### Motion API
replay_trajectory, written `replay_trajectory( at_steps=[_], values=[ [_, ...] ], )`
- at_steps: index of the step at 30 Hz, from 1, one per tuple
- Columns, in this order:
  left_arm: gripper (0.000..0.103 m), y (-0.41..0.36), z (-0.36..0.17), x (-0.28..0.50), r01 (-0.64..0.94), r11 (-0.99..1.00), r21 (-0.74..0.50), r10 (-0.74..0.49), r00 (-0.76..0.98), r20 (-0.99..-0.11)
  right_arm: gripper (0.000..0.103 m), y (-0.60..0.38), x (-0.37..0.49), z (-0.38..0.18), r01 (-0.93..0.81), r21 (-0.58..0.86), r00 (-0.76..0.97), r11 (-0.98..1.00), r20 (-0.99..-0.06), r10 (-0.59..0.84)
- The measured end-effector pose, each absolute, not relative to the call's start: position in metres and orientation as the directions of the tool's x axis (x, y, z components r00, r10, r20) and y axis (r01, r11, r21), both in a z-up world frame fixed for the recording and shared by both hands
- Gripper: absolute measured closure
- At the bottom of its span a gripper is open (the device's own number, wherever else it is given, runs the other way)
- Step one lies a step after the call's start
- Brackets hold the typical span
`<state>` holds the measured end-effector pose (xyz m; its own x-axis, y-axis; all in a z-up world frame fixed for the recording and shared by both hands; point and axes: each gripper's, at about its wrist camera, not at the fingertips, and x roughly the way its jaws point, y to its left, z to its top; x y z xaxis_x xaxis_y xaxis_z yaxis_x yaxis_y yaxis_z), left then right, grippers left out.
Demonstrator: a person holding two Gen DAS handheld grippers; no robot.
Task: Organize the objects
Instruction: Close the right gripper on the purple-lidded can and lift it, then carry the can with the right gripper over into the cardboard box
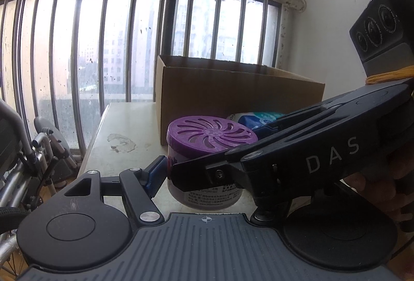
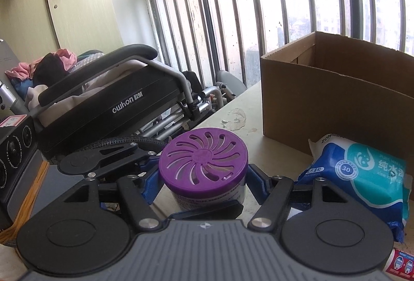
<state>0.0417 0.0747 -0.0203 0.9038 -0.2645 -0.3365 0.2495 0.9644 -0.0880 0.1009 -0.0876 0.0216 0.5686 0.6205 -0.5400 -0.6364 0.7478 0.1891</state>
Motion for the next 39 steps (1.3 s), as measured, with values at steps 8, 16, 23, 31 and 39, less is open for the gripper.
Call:
replay_trajectory(
  at_steps=[8,16,23,31,39],
  values=[
    [0.036,0.057,0.008,0.04,0.286,0.958,-0.033,-0.284,0.919,-0.273,0.031,-0.106,0.089,0.055,-0.639,0.141,0.629,0.756,-0.471,0.619],
    [0.036,0.033,0.043,0.066,0.33,0.944,0.016,-0.319,0.925,-0.207,0.031,-0.126,0.105,0.104,-0.616,0.057,0.697,0.786,-0.425,0.577],
    [0.038,0.014,0.068,0.113,0.353,0.934,0.053,-0.338,0.922,-0.189,0.031,-0.151,0.148,0.136,-0.571,0.053,0.739,0.819,-0.402,0.541],
    [0.038,0.017,0.076,0.184,0.406,0.912,0.063,-0.375,0.884,-0.278,0.031,-0.17,0.236,0.141,-0.527,0.2,0.677,0.826,-0.488,0.551],
    [0.038,0.014,0.051,0.255,0.418,0.899,0.128,-0.309,0.815,-0.49,0.034,-0.157,0.316,0.095,-0.445,0.265,0.566,0.856,-0.657,0.497]
  ],
)
